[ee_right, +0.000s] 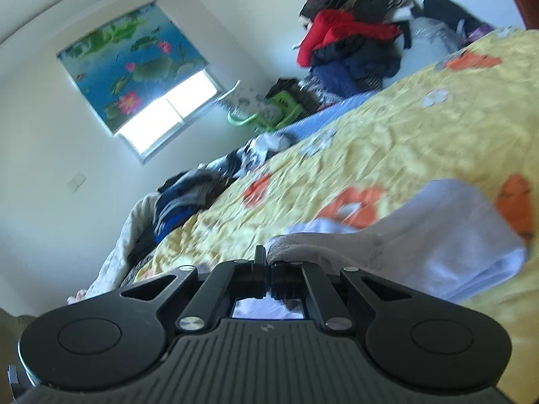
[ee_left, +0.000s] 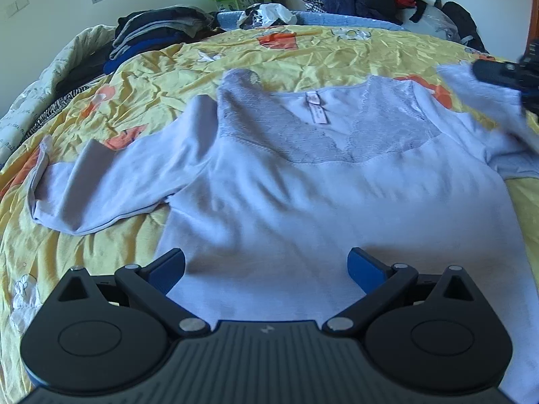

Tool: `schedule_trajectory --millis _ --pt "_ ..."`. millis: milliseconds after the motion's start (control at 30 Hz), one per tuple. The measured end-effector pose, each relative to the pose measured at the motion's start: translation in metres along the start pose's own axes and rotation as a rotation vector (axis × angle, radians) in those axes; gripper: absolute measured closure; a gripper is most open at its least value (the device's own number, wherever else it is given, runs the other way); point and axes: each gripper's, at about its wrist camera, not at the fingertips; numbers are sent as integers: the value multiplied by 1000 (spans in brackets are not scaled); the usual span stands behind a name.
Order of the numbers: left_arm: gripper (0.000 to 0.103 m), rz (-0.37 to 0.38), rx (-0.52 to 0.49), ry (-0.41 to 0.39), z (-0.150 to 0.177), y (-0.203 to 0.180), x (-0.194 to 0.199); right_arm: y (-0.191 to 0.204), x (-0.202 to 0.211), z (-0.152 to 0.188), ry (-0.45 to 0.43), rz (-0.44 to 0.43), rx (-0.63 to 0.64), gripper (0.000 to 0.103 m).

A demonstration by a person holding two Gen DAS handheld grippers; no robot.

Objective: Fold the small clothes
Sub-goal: 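Carry the held sleeve with the right gripper across the shirt body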

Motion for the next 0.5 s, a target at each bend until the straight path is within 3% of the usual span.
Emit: schedule_trajectory --millis 500 --pt "0 -72 99 -8 -3 57 1 87 -95 43 147 -94 35 96"
Point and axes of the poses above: each gripper's, at about its wrist camera, not at the fingertips, and x roughly against the way its jaws point, y to its left, z to its underside, and after that the axes turned 6 degrees about y, right-handed
